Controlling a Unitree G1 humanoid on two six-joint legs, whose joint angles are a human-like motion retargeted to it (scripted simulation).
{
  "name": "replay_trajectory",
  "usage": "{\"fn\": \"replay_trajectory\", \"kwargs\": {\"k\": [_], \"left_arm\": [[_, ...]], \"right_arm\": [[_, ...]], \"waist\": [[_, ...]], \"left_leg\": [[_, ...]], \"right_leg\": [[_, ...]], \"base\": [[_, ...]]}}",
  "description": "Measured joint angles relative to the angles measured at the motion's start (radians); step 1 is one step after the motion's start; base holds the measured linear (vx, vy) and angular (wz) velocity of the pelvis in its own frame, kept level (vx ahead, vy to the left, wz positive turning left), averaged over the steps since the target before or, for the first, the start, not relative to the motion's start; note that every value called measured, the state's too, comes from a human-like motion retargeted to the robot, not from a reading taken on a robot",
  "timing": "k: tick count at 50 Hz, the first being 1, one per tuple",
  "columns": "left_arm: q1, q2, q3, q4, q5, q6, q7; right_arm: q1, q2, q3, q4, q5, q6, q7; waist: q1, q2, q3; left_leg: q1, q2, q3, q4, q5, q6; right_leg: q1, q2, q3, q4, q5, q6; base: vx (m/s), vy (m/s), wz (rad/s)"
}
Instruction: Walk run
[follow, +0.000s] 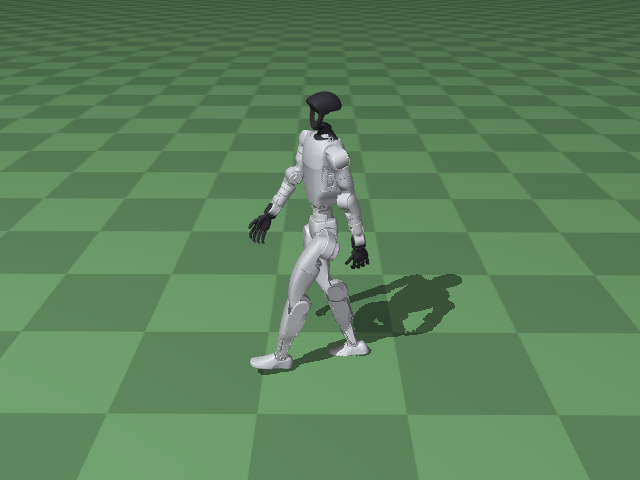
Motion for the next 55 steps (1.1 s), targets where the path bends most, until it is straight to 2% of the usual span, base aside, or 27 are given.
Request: {"fn": "replay_trajectory", "kwargs": {"k": [2, 4, 5, 7, 8, 10, 12, 13, 15, 18, 20, 23, 27, 30, 31, 33, 35, 37, 38, 40, 43, 45, 47, 50, 53, 55], "left_arm": [[-0.014, 0.003, 0.004, 0.003, -0.037, 0.003, -0.012], [-0.038, 0.003, -0.001, 0.000, -0.048, 0.009, -0.009], [-0.051, 0.004, -0.006, -0.002, -0.045, 0.012, -0.005], [-0.073, 0.000, -0.033, -0.011, -0.031, 0.018, 0.026], [-0.086, -0.007, -0.044, -0.019, -0.021, 0.019, 0.056], [-0.119, -0.023, -0.063, -0.042, -0.018, 0.001, 0.112], [-0.170, -0.029, -0.108, -0.060, -0.050, -0.014, 0.113], [-0.201, -0.028, -0.130, -0.065, -0.067, -0.015, 0.101], [-0.270, -0.022, -0.141, -0.083, -0.076, -0.010, 0.075], [-0.375, -0.003, -0.126, -0.143, -0.069, -0.017, 0.025], [-0.433, 0.014, -0.136, -0.186, -0.079, -0.026, -0.006], [-0.521, 0.048, -0.155, -0.235, -0.099, -0.052, -0.009], [-0.606, 0.091, -0.167, -0.290, -0.116, -0.095, 0.011], [-0.637, 0.106, -0.187, -0.317, -0.136, -0.132, 0.027], [-0.633, 0.104, -0.189, -0.324, -0.136, -0.136, 0.023], [-0.614, 0.095, -0.187, -0.332, -0.129, -0.143, 0.011], [-0.568, 0.079, -0.179, -0.325, -0.106, -0.143, -0.008], [-0.494, 0.047, -0.183, -0.306, -0.082, -0.135, -0.001], [-0.460, 0.029, -0.185, -0.290, -0.076, -0.132, 0.012], [-0.409, 0.005, -0.174, -0.247, -0.056, -0.119, 0.036], [-0.326, 0.009, -0.183, -0.166, -0.022, -0.099, 0.080], [-0.263, -0.005, -0.192, -0.120, 0.012, -0.086, 0.113], [-0.206, -0.010, -0.193, -0.081, 0.037, -0.087, 0.125], [-0.114, -0.002, -0.183, -0.039, 0.031, -0.108, 0.080], [-0.027, -0.008, -0.132, -0.020, 0.025, -0.089, 0.015], [0.018, -0.011, -0.109, -0.007, 0.015, -0.079, 0.014]], "right_arm": [[-0.012, -0.002, -0.002, -0.010, 0.001, -0.005, -0.002], [0.002, 0.008, -0.008, -0.010, -0.006, -0.017, -0.007], [0.017, 0.016, -0.013, -0.005, -0.013, -0.021, -0.013], [0.079, 0.032, -0.032, 0.022, -0.041, -0.029, -0.029], [0.117, 0.042, -0.040, 0.039, -0.053, -0.039, -0.044], [0.188, 0.061, -0.036, 0.071, -0.068, -0.063, -0.085], [0.237, 0.059, -0.024, 0.113, -0.072, -0.075, -0.121], [0.257, 0.051, -0.018, 0.135, -0.073, -0.077, -0.131], [0.302, 0.044, -0.015, 0.163, -0.100, -0.073, -0.134], [0.368, 0.047, -0.038, 0.178, -0.165, -0.065, -0.137], [0.405, 0.043, -0.049, 0.187, -0.165, -0.068, -0.133], [0.467, 0.024, -0.056, 0.199, -0.133, -0.058, -0.103], [0.528, 0.021, -0.100, 0.204, -0.143, -0.032, -0.064], [0.564, 0.021, -0.122, 0.203, -0.136, -0.017, -0.039], [0.571, 0.019, -0.125, 0.205, -0.132, -0.013, -0.031], [0.575, 0.020, -0.134, 0.206, -0.135, -0.005, -0.025], [0.579, 0.023, -0.137, 0.209, -0.137, -0.004, -0.027], [0.577, 0.030, -0.134, 0.210, -0.121, -0.005, -0.035], [0.571, 0.034, -0.130, 0.202, -0.113, -0.009, -0.042], [0.545, 0.042, -0.110, 0.179, -0.095, -0.022, -0.049], [0.472, 0.059, -0.101, 0.160, -0.091, -0.012, -0.048], [0.402, 0.057, -0.118, 0.165, -0.064, -0.006, -0.067], [0.315, 0.039, -0.125, 0.170, -0.012, -0.003, -0.061], [0.184, 0.000, -0.096, 0.159, 0.066, 0.009, -0.024], [0.072, -0.023, -0.077, 0.126, 0.066, 0.016, -0.024], [0.016, -0.031, -0.066, 0.101, 0.047, 0.013, -0.033]], "waist": [[0.010, 0.009, 0.001], [-0.001, 0.010, -0.012], [-0.007, 0.011, -0.023], [0.016, 0.015, -0.056], [0.033, 0.018, -0.075], [0.029, 0.046, -0.087], [-0.006, 0.102, -0.073], [-0.013, 0.124, -0.073], [-0.034, 0.145, -0.086], [-0.114, 0.134, -0.083], [-0.163, 0.120, -0.084], [-0.241, 0.099, -0.094], [-0.336, 0.055, -0.091], [-0.385, 0.054, -0.102], [-0.378, 0.052, -0.110], [-0.364, 0.042, -0.131], [-0.362, 0.020, -0.140], [-0.347, 0.015, -0.157], [-0.333, 0.002, -0.169], [-0.288, -0.049, -0.149], [-0.215, -0.091, -0.106], [-0.176, -0.111, -0.094], [-0.147, -0.112, -0.075], [-0.112, -0.081, -0.058], [-0.080, -0.023, -0.052], [-0.051, 0.011, -0.047]], "left_leg": [[-0.003, 0.000, 0.003, -0.028, 0.029, -0.004], [-0.004, -0.027, -0.051, 0.017, 0.054, 0.061], [0.002, -0.042, -0.074, 0.043, 0.072, 0.098], [0.022, -0.013, -0.054, 0.085, 0.088, 0.116], [0.027, 0.016, -0.052, 0.126, 0.052, 0.116], [0.072, 0.067, -0.065, 0.184, -0.037, 0.124], [0.172, 0.095, -0.091, 0.167, -0.084, 0.155], [0.215, 0.109, -0.089, 0.151, -0.103, 0.168], [0.282, 0.122, -0.075, 0.112, -0.129, 0.183], [0.376, 0.093, -0.079, 0.036, -0.138, 0.192], [0.424, 0.060, -0.093, -0.003, -0.146, 0.205], [0.499, 0.015, -0.131, -0.038, -0.176, 0.211], [0.623, -0.034, -0.204, -0.056, -0.217, 0.216], [0.702, -0.013, -0.257, -0.057, -0.198, 0.183], [0.718, -0.006, -0.254, -0.047, -0.174, 0.167], [0.743, -0.005, -0.239, -0.019, -0.098, 0.140], [0.776, -0.015, -0.220, 0.032, 0.050, 0.125], [0.760, 0.023, -0.110, 0.141, 0.238, 0.149], [0.727, 0.030, -0.049, 0.230, 0.301, 0.171], [0.653, 0.007, 0.039, 0.442, 0.372, 0.249], [0.496, 0.087, 0.113, 0.781, 0.139, 0.279], [0.361, 0.085, 0.128, 0.881, 0.063, 0.279], [0.250, 0.045, 0.107, 0.860, 0.016, 0.243], [0.119, 0.025, 0.080, 0.708, -0.026, 0.169], [0.048, 0.040, 0.062, 0.416, -0.023, 0.100], [0.022, 0.036, -0.006, 0.212, -0.017, 0.042]], "right_leg": [[0.046, 0.013, 0.024, 0.011, 0.017, 0.015], [0.074, 0.014, 0.037, 0.042, 0.082, 0.046], [0.084, 0.013, 0.039, 0.063, 0.134, 0.067], [0.095, -0.004, 0.017, 0.131, 0.321, 0.095], [0.086, -0.023, -0.001, 0.185, 0.436, 0.084], [0.021, -0.022, 0.055, 0.372, 0.594, 0.042], [-0.056, -0.006, 0.025, 0.591, 0.634, -0.037], [-0.109, -0.012, 0.015, 0.692, 0.582, -0.080], [-0.257, -0.044, 0.012, 0.875, 0.442, -0.101], [-0.482, -0.085, 0.044, 0.950, 0.287, -0.019], [-0.588, -0.105, 0.044, 0.885, 0.218, -0.005], [-0.693, -0.145, 0.018, 0.619, 0.153, 0.015], [-0.761, -0.146, 0.108, 0.214, 0.140, 0.087], [-0.795, -0.144, 0.124, 0.097, 0.121, 0.117], [-0.798, -0.144, 0.110, 0.123, 0.130, 0.077], [-0.794, -0.159, 0.039, 0.193, 0.163, 0.012], [-0.774, -0.157, 0.121, 0.241, 0.254, -0.007], [-0.759, -0.164, 0.181, 0.330, 0.200, -0.034], [-0.739, -0.184, 0.195, 0.349, 0.155, -0.040], [-0.646, -0.200, 0.218, 0.323, 0.101, -0.069], [-0.506, -0.173, 0.204, 0.282, 0.046, -0.099], [-0.431, -0.196, 0.193, 0.227, 0.044, -0.086], [-0.366, -0.184, 0.175, 0.180, 0.039, -0.095], [-0.271, -0.124, 0.162, 0.111, 0.033, -0.109], [-0.170, -0.037, 0.176, 0.055, 0.014, -0.121], [-0.097, 0.013, 0.208, 0.027, 0.006, -0.115]], "base": [[1.21, -0.02, -0.12], [1.08, -0.02, 0.21], [1.22, -0.02, 0.05], [1.38, 0.00, -0.43], [1.39, 0.01, -0.69], [1.18, -0.01, -0.42], [1.14, 0.02, 0.01], [0.84, 0.03, -0.26], [0.88, 0.00, -0.42], [0.90, -0.06, 0.13], [0.77, -0.06, 0.50], [0.90, -0.12, 0.69], [0.89, -0.21, 0.94], [1.04, -0.32, 0.81], [1.37, -0.44, 0.20], [1.29, -0.42, -0.09], [1.34, -0.38, 0.13], [1.27, -0.27, 0.11], [1.06, -0.21, -0.25], [0.81, -0.20, -0.54], [0.79, -0.30, -0.29], [1.29, -0.15, 0.21], [0.97, -0.08, 0.12], [0.77, -0.12, -0.24], [0.91, -0.12, -0.63], [1.10, -0.07, -0.84]]}}
